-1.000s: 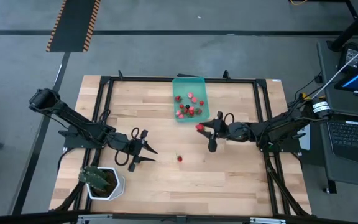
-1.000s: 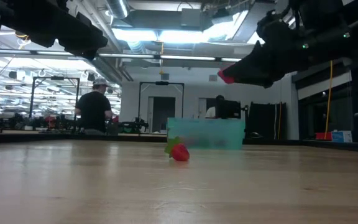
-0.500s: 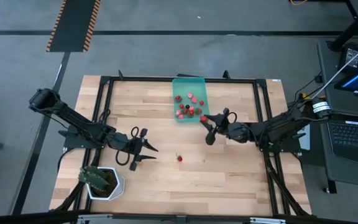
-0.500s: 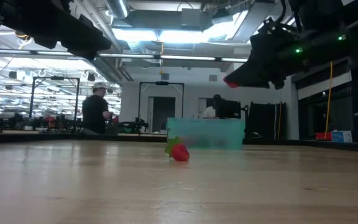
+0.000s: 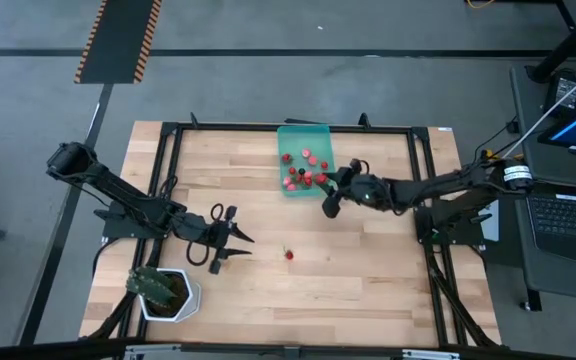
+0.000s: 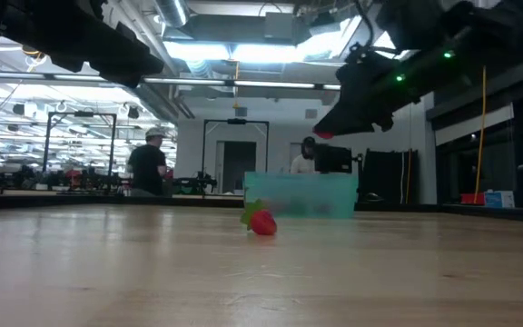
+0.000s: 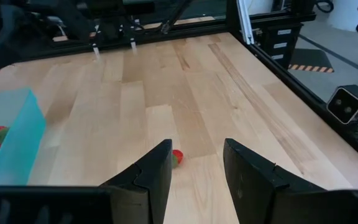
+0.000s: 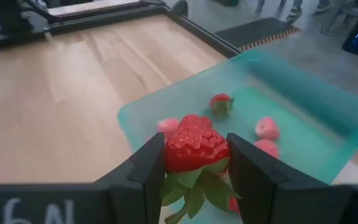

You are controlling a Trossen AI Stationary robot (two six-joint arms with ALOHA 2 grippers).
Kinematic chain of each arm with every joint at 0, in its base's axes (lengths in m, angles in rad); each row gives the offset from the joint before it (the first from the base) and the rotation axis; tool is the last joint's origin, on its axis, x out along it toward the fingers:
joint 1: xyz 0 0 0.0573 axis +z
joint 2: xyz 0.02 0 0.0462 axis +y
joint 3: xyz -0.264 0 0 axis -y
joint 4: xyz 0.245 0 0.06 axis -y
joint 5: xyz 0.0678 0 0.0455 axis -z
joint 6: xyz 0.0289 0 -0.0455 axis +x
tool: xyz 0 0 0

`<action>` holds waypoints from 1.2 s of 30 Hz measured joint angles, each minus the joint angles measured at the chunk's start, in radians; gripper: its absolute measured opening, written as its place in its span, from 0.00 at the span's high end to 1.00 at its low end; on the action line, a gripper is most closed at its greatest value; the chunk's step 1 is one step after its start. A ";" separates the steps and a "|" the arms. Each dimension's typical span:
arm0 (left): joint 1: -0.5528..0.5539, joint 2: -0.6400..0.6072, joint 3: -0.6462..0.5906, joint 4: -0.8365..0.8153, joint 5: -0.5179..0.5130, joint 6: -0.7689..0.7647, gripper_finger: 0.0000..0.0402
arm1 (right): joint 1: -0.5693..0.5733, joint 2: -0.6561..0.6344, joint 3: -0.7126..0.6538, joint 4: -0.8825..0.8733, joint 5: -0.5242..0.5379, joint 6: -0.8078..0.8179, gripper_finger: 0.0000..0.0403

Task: Pick and placing Produce into tupperware
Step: Put the red strawberry into the blue bin

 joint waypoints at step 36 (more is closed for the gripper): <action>0.003 0.000 0.000 -0.029 -0.005 0.005 0.66 | -0.426 0.463 0.689 -0.707 -0.684 -0.271 0.64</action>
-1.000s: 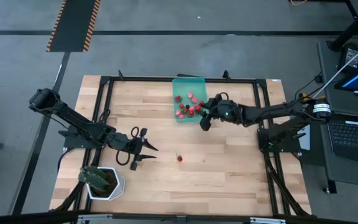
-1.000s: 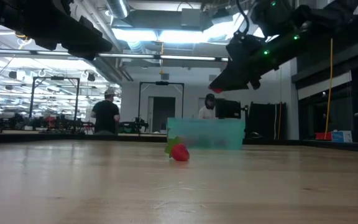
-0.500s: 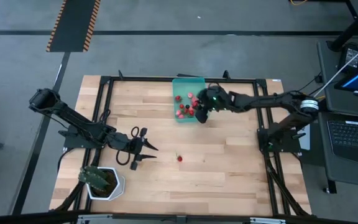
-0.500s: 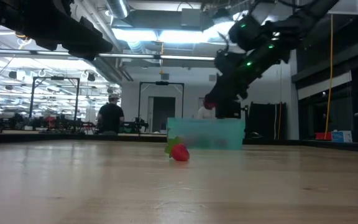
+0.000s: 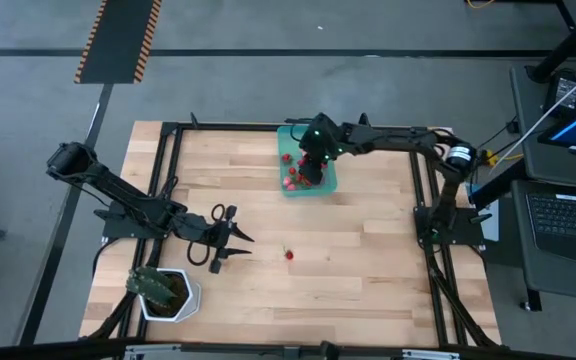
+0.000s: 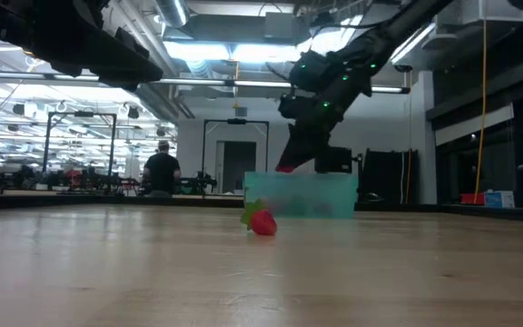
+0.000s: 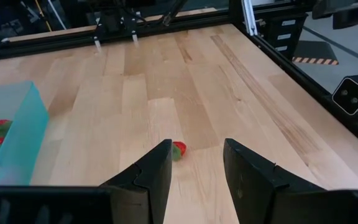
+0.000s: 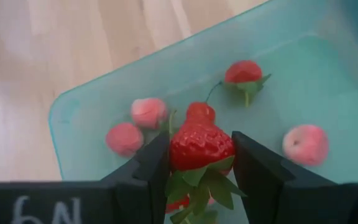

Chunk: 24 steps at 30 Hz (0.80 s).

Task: Pick and placing Produce into tupperware
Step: Put the red strawberry into the blue bin

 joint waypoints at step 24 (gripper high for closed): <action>0.000 0.000 0.000 0.002 0.000 -0.005 0.66 | -0.065 0.139 0.137 -0.065 -0.020 -0.020 0.64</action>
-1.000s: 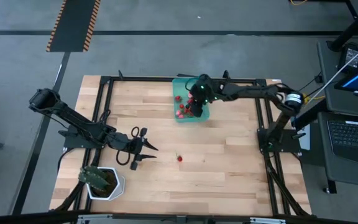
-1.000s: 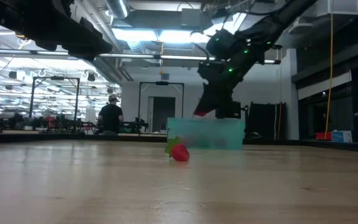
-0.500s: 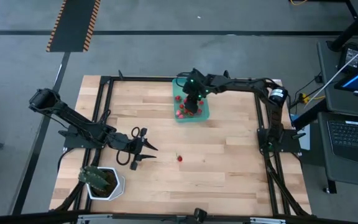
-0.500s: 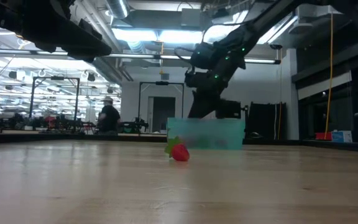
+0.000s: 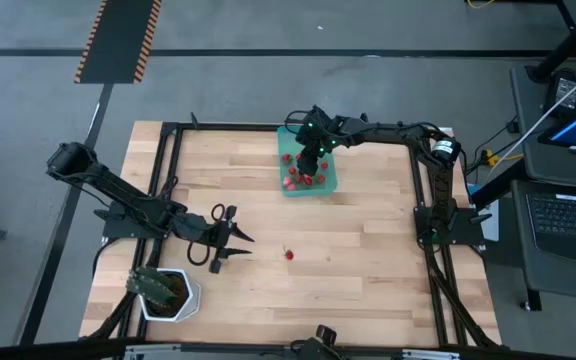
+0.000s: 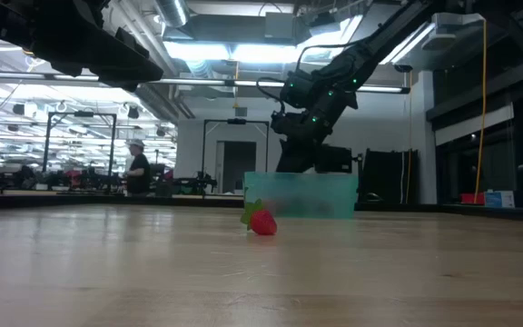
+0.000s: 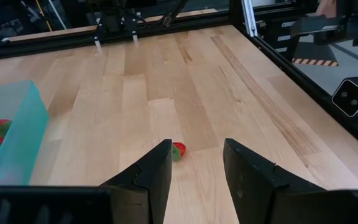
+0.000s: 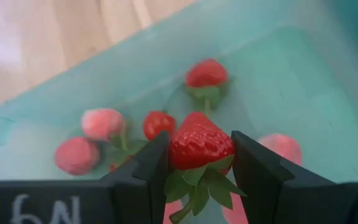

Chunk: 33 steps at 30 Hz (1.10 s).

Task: Pick and placing Produce into tupperware
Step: Put the red strawberry into the blue bin

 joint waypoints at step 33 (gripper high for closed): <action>0.000 0.000 0.000 0.000 0.000 -0.002 0.66 | 0.001 0.006 0.000 -0.004 0.001 0.208 0.32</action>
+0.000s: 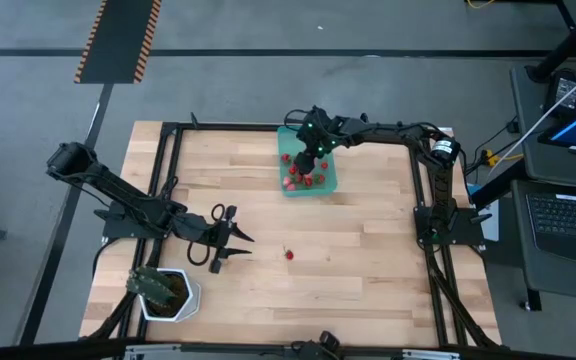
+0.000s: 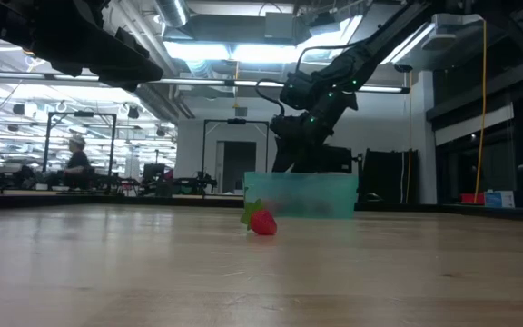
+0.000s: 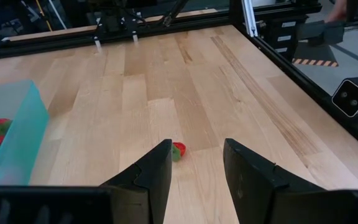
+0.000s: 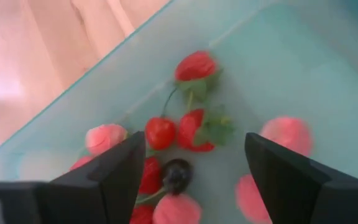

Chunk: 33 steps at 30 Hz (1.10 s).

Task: Pick and placing Produce into tupperware
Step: Put the red strawberry into the blue bin

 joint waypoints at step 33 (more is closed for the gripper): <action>0.002 0.000 0.000 0.100 -0.023 0.002 0.66 | 0.429 -1.021 -0.706 0.306 0.120 -0.106 0.32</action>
